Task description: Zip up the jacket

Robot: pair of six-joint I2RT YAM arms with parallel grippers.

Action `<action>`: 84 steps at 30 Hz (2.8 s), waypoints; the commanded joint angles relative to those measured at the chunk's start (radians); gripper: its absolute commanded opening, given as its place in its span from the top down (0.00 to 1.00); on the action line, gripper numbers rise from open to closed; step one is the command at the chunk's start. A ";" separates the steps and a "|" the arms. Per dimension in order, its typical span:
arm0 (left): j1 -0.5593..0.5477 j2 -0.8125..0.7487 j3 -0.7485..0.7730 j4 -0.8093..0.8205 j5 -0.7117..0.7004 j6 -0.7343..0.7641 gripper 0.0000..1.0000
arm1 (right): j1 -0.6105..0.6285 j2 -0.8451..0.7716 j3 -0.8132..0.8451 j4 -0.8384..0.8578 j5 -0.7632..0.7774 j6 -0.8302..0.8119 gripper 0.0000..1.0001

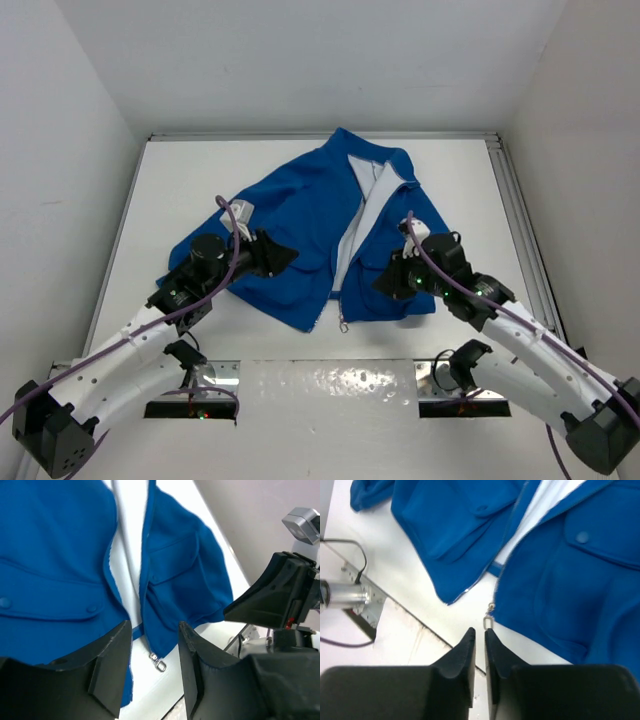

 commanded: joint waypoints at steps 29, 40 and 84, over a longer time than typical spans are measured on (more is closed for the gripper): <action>-0.582 0.357 -0.001 -0.291 -0.623 -0.070 0.63 | 0.498 0.004 -0.157 0.022 0.574 0.245 1.00; -0.582 0.480 -0.006 -0.181 -0.618 0.016 0.54 | 0.497 0.010 -0.220 0.122 0.485 0.248 1.00; -0.521 0.127 -0.217 0.367 -0.644 -0.315 1.00 | 0.485 0.165 -0.128 0.692 0.425 0.457 0.45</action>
